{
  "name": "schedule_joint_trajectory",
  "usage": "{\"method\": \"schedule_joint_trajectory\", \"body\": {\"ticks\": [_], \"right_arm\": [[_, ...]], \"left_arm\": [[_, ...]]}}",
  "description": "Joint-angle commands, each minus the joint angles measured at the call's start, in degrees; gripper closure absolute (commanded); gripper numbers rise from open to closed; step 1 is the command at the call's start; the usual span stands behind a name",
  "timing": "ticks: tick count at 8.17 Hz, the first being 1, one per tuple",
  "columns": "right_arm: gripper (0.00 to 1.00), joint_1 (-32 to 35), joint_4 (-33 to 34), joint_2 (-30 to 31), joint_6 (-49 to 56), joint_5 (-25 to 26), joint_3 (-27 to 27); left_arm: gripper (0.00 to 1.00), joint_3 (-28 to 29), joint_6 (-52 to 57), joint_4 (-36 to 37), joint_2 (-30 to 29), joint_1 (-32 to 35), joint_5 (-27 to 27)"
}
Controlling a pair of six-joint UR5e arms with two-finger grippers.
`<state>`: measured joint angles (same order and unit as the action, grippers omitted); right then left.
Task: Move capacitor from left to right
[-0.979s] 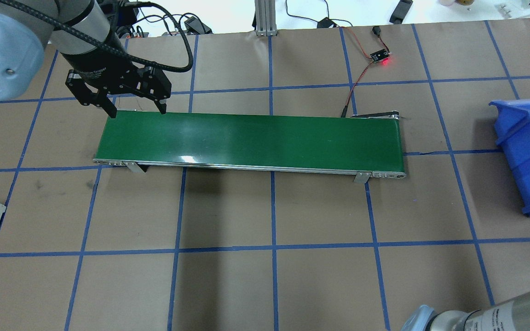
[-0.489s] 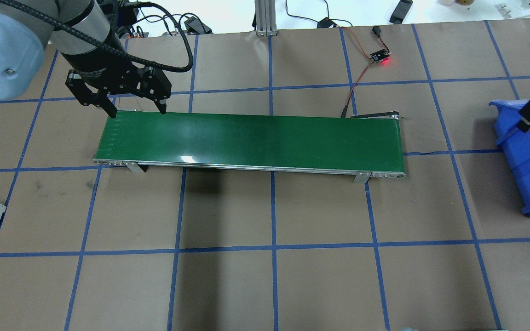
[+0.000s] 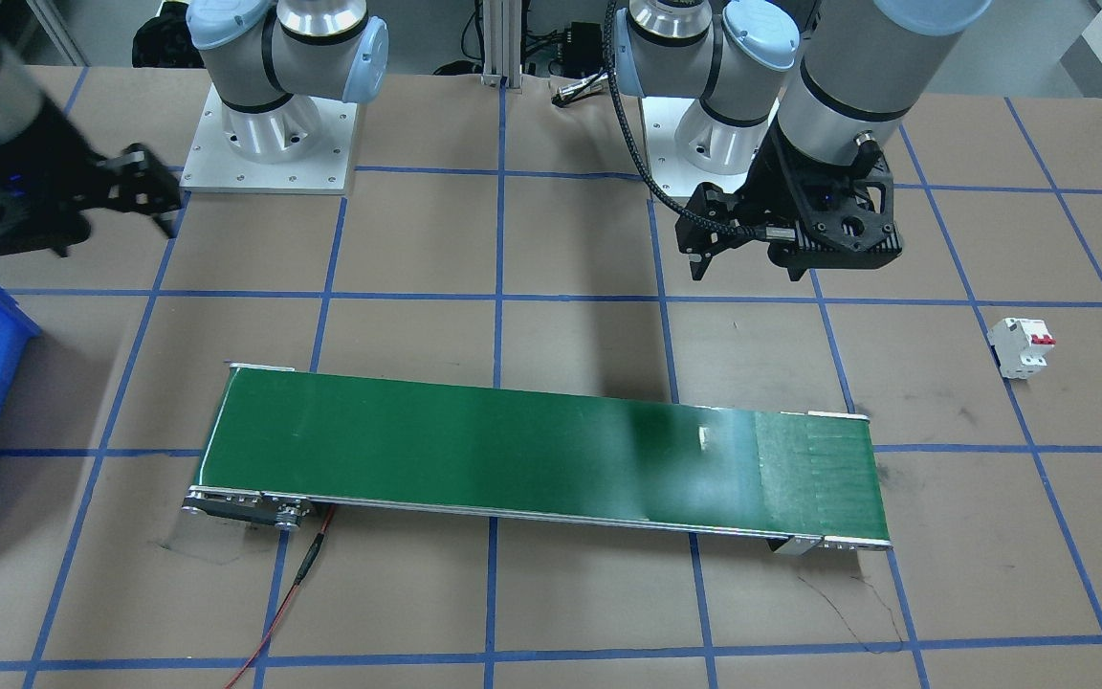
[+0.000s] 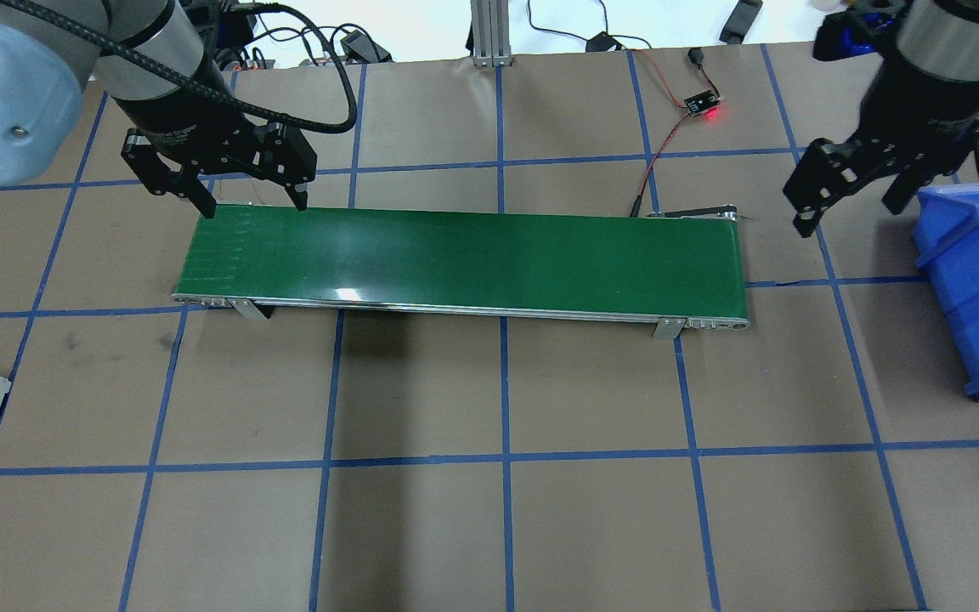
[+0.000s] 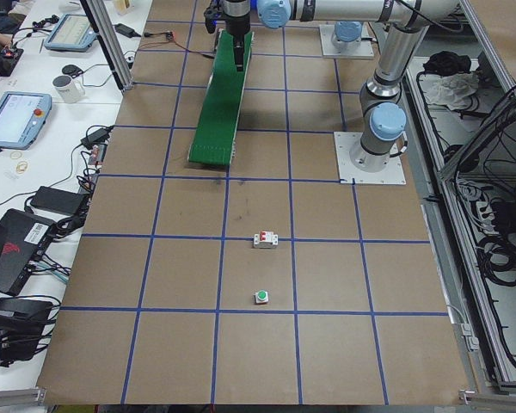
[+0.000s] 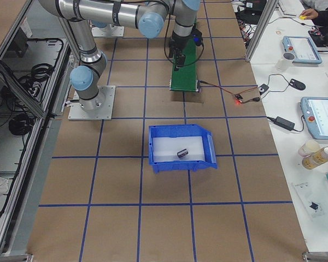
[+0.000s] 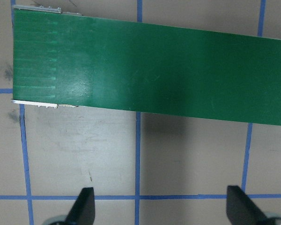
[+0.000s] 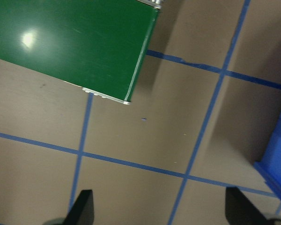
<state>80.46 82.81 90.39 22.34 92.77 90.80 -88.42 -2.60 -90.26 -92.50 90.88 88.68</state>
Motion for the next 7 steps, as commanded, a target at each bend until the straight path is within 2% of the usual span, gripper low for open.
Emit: {"method": "schedule_joint_trajectory", "body": {"ticks": [1,7], "right_arm": [[0.00,9.9,-2.3,1.1,-14.8,-1.3,0.0],[0.00,11.1,-1.9,1.2,-17.0,-1.5,0.3]], "left_arm": [[0.00,0.0,0.1,0.0,0.0,0.0,0.0],[0.00,0.0,0.1,0.0,0.0,0.0,0.0]]}}
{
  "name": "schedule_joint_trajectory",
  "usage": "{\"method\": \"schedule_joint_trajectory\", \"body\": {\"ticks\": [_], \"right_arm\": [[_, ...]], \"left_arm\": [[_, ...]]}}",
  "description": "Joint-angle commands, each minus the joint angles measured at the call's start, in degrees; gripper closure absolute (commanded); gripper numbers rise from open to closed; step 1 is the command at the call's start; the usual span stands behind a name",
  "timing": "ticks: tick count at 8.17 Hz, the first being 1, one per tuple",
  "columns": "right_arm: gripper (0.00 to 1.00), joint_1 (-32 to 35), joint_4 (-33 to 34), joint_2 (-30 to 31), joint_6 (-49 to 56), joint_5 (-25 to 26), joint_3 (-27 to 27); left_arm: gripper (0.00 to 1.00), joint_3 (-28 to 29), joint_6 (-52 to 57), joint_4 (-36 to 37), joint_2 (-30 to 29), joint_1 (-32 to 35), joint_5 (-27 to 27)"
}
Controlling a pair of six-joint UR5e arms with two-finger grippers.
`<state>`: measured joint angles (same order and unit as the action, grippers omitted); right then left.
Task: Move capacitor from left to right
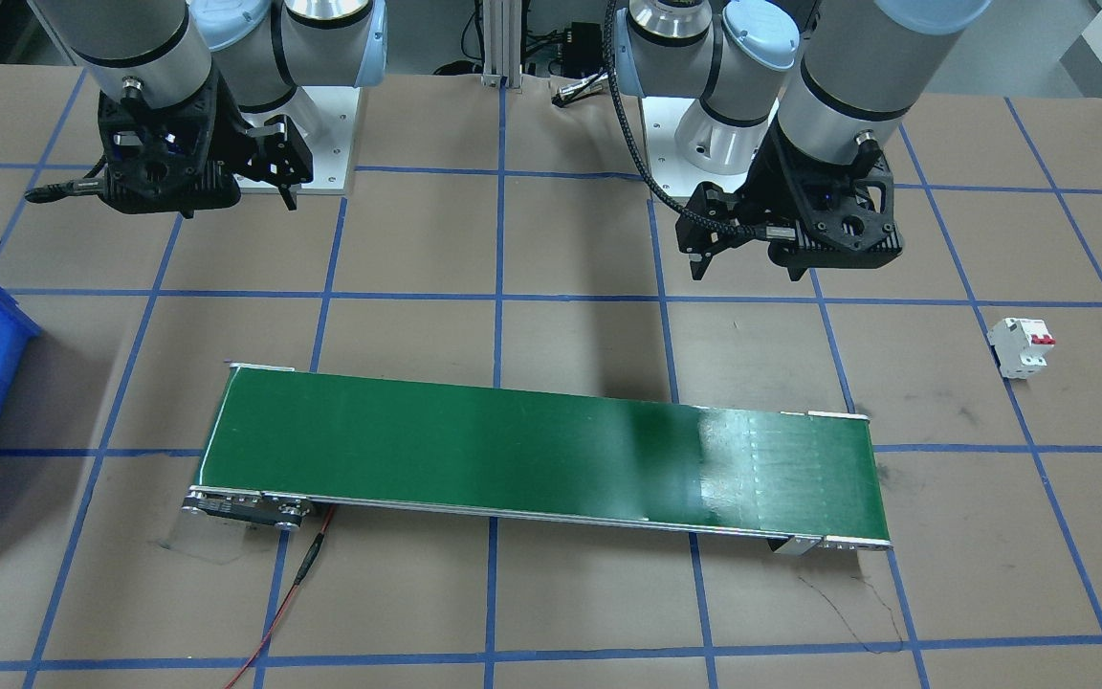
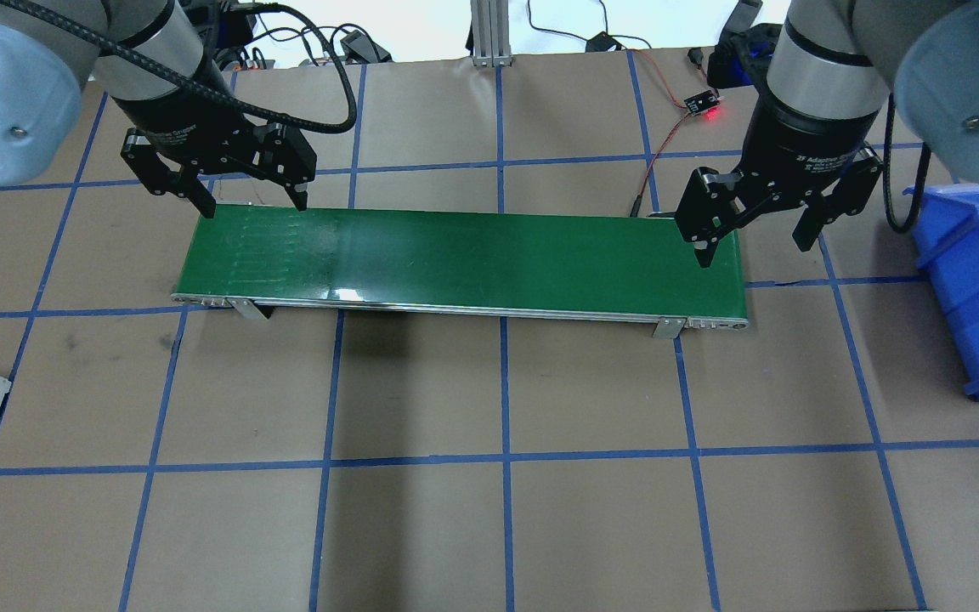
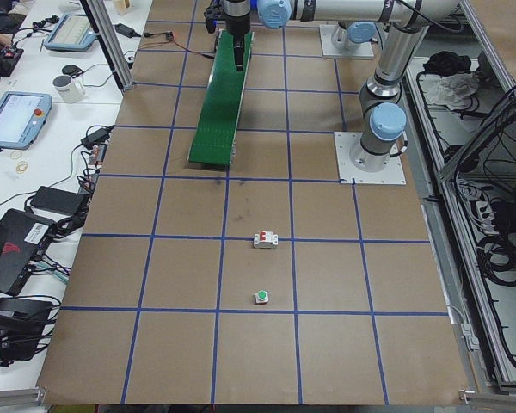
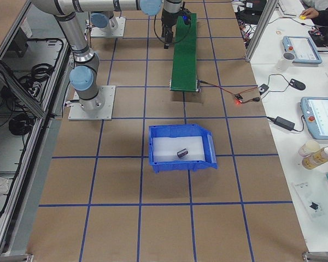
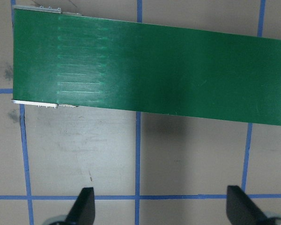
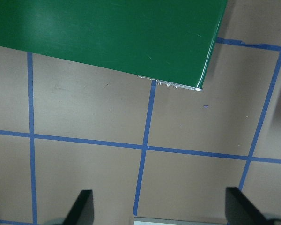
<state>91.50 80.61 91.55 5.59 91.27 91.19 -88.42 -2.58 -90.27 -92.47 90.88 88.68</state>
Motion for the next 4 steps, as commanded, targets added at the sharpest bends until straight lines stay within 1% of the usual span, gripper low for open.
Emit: {"method": "schedule_joint_trajectory", "body": {"ticks": [1,4], "right_arm": [[0.00,0.1,0.6,0.0,-0.1,0.0,0.0],[0.00,0.1,0.9,0.0,-0.1,0.0,-0.3]], "left_arm": [[0.00,0.0,-0.1,0.0,0.0,0.0,0.0],[0.00,-0.1,-0.1,0.0,0.0,0.0,0.0]]}}
